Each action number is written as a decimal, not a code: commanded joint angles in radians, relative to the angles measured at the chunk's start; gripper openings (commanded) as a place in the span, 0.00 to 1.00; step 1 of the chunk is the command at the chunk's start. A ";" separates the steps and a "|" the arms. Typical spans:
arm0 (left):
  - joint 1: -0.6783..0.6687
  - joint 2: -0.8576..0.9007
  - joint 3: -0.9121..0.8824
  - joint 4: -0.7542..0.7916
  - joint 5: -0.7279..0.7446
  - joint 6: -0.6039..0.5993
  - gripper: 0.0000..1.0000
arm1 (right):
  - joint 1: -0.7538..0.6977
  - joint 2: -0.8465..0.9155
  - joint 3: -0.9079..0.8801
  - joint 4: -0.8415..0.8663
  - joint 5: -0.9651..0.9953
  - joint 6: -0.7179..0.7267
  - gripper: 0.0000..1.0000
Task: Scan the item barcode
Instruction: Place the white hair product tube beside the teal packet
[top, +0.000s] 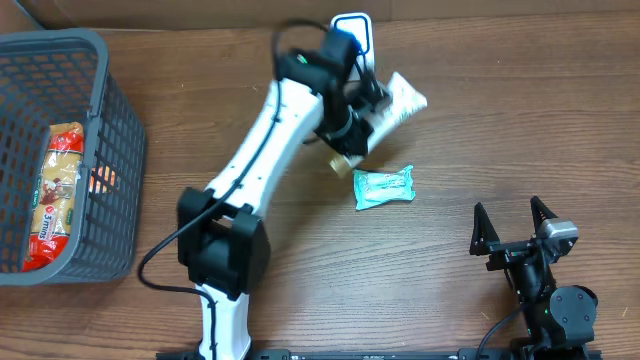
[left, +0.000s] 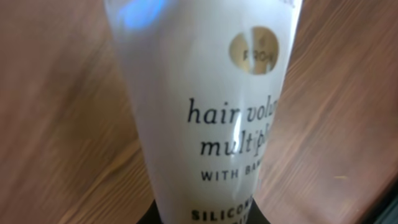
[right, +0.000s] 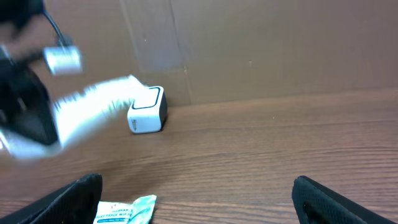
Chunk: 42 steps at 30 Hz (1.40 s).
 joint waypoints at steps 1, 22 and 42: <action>-0.006 -0.031 -0.137 0.076 -0.027 0.031 0.04 | -0.006 -0.007 -0.011 0.003 0.002 0.000 1.00; 0.004 -0.032 -0.104 0.061 -0.132 0.004 1.00 | -0.006 -0.007 -0.011 0.003 0.002 0.000 1.00; 0.768 -0.027 1.015 -0.451 -0.518 -0.825 1.00 | -0.006 -0.007 -0.011 0.003 0.002 0.000 1.00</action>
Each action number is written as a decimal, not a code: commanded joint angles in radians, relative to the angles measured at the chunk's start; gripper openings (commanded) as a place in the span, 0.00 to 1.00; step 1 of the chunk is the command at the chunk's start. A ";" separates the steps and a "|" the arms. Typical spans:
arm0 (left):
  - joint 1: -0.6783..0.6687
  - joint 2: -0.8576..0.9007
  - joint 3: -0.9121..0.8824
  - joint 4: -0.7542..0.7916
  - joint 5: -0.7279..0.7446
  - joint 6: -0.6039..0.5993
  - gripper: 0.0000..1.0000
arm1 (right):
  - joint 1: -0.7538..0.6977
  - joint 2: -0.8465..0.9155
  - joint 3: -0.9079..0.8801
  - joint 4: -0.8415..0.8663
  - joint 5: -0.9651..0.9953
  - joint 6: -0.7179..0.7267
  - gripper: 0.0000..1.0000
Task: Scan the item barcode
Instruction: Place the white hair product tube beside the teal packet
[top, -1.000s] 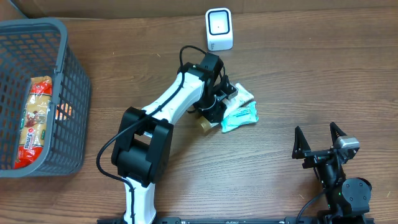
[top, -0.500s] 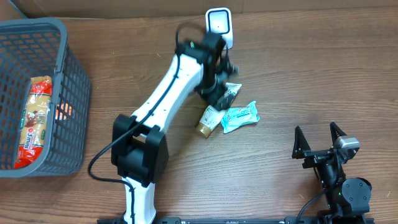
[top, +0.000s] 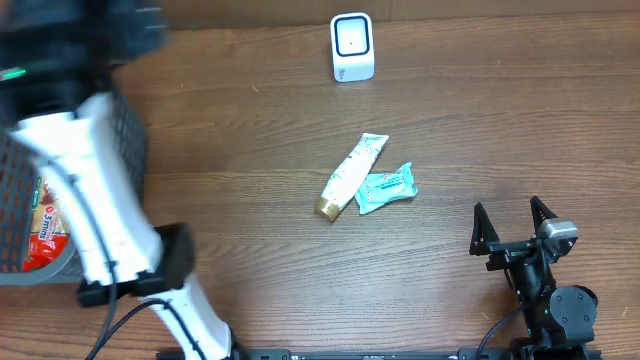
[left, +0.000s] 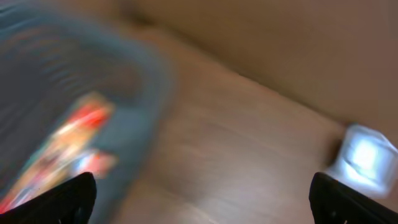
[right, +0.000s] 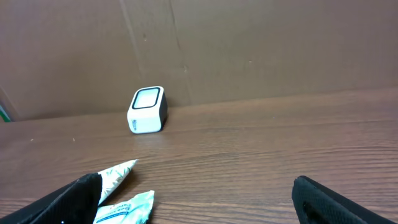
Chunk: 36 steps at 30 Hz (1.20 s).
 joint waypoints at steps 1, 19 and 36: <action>0.191 0.013 -0.022 -0.027 -0.020 -0.168 1.00 | -0.006 -0.007 -0.011 0.004 0.002 0.000 1.00; 0.488 0.302 -0.393 0.101 0.074 -0.114 1.00 | -0.006 -0.007 -0.011 0.003 0.001 0.000 1.00; 0.453 0.441 -0.628 0.212 0.100 -0.096 1.00 | -0.006 -0.007 -0.011 0.004 0.002 0.000 1.00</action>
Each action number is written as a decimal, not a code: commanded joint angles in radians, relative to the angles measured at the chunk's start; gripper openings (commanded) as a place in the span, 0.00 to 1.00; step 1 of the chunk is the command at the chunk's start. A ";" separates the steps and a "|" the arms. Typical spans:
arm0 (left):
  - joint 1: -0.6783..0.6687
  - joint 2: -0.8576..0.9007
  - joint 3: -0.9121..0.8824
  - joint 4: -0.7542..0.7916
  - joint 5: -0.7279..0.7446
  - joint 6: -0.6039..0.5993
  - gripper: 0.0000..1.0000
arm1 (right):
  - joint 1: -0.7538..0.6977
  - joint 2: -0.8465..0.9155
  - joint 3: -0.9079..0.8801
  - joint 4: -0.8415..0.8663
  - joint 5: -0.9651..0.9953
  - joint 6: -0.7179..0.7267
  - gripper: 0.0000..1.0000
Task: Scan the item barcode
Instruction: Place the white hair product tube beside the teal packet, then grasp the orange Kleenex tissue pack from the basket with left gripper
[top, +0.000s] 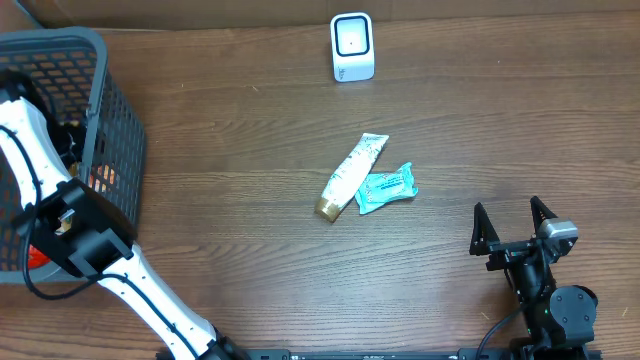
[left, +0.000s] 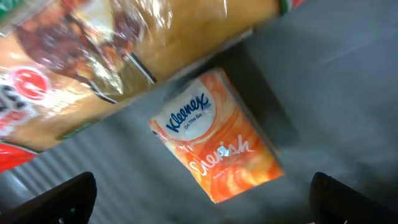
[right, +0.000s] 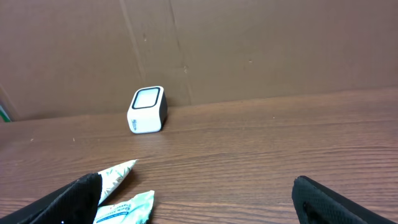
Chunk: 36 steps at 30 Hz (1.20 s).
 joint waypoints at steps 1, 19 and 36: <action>-0.009 0.056 -0.059 0.020 0.013 0.031 1.00 | -0.006 -0.007 -0.011 0.003 0.002 0.000 1.00; -0.028 0.049 -0.249 0.194 0.011 0.100 0.21 | -0.006 -0.007 -0.011 0.003 0.002 0.000 1.00; -0.042 -0.310 0.294 -0.013 0.142 0.162 0.13 | -0.006 -0.007 -0.011 0.003 0.002 0.000 1.00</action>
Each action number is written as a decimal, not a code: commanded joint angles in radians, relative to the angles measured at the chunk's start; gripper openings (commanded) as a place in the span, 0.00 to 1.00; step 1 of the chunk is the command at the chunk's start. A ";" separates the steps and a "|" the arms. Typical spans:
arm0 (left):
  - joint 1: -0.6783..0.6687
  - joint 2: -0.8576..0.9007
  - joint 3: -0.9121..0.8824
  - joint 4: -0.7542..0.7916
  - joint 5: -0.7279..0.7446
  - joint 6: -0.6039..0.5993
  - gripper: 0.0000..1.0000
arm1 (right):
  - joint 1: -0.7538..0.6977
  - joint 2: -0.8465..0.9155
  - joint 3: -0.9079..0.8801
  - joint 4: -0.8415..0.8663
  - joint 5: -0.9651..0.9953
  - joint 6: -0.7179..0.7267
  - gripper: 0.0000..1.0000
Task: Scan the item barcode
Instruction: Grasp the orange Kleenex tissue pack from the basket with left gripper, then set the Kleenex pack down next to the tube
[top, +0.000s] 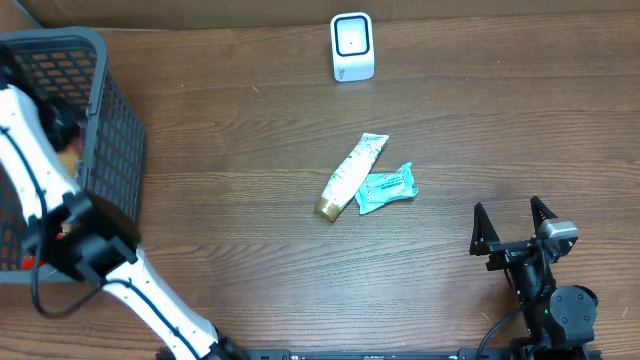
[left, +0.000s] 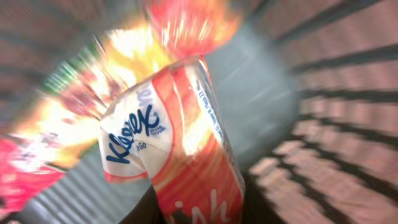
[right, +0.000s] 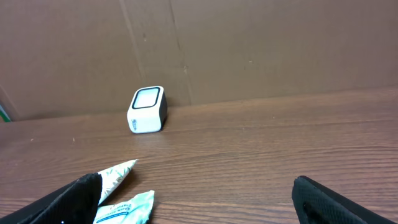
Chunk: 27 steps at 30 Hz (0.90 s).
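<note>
My left gripper (left: 199, 211) is inside the grey basket (top: 100, 45) and is shut on an orange Kleenex tissue pack (left: 180, 143), which stands tilted between the jaws in a blurred left wrist view. In the overhead view the left gripper (top: 62, 125) sits low in the basket. The white scanner (top: 351, 45) stands at the table's far edge. My right gripper (top: 515, 240) rests open near the front right, holding nothing.
A white hair-product tube (top: 350, 175) and a teal packet (top: 385, 187) lie side by side mid-table. A red and yellow pasta bag (left: 74, 124) lies in the basket behind the tissue pack. A cardboard wall (right: 249, 43) stands behind the scanner (right: 147, 109).
My left gripper was open over the Kleenex pack lying flat on the basket floor. Now it is shut on the pack, which is tipped up. The right arm has not moved.
My left gripper first held the hair tube up by the scanner. Then the tube lay on the table beside the teal packet and the left arm was over by the basket. Then the gripper was open above the Kleenex pack, and now it is shut on it.
</note>
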 joint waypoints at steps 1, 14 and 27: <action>-0.019 -0.234 0.122 0.003 0.110 0.027 0.14 | -0.006 -0.007 -0.011 0.003 0.002 0.000 1.00; -0.592 -0.231 0.101 0.049 0.246 0.292 0.18 | -0.006 -0.007 -0.011 0.003 0.002 0.000 1.00; -1.051 0.214 0.101 0.036 0.233 0.375 0.19 | -0.006 -0.007 -0.011 0.003 0.002 0.000 1.00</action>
